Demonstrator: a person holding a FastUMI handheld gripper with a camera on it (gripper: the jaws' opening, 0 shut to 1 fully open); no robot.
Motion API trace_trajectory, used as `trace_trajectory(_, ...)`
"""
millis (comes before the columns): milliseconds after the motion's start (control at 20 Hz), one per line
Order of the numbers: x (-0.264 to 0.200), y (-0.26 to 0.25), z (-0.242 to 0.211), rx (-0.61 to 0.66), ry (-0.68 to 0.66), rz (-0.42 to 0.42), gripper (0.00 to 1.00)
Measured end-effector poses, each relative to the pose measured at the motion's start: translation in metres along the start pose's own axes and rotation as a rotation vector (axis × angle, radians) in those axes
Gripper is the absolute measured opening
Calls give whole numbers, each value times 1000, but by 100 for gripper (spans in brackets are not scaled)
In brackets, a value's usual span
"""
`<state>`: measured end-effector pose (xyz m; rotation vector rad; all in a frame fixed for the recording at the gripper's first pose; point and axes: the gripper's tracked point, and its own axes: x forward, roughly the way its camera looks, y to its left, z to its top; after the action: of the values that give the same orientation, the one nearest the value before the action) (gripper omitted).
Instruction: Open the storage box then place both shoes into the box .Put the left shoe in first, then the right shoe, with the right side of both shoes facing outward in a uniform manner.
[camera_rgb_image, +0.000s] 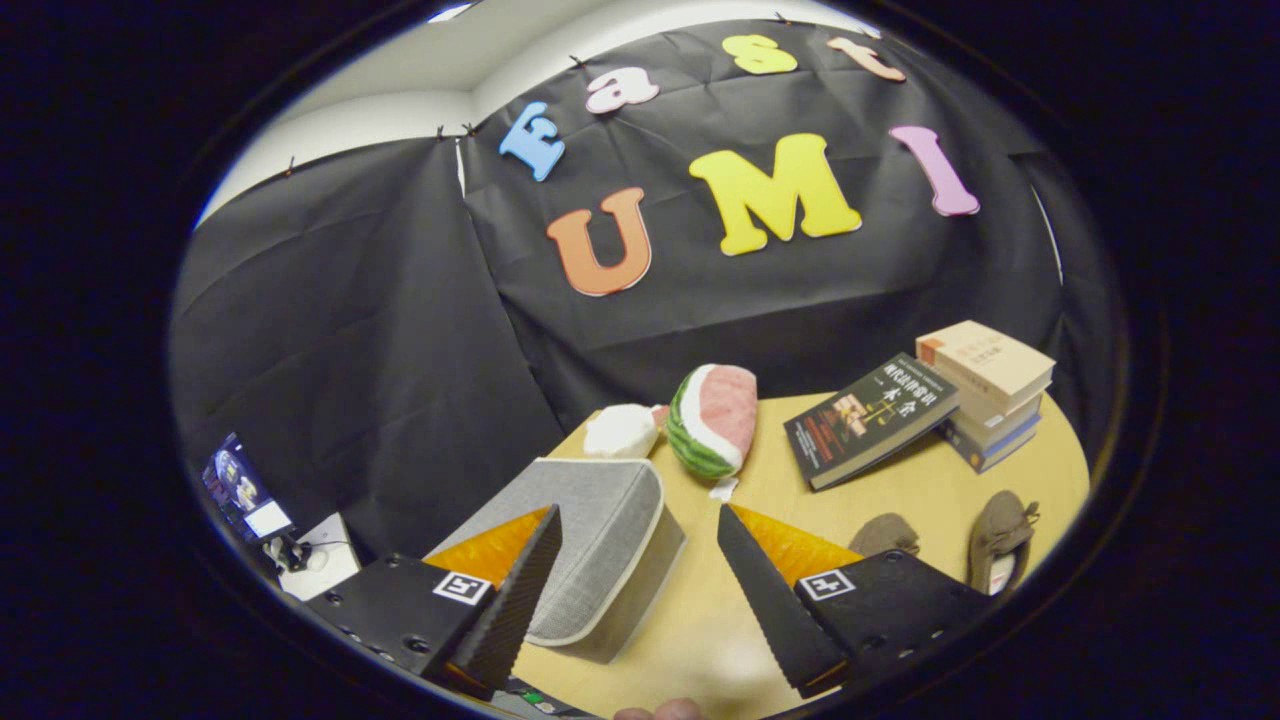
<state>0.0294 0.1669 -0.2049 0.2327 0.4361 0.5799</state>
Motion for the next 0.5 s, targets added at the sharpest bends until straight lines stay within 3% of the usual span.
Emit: trace_trajectory(500, 63, 16, -76, 165, 163, 148, 96)
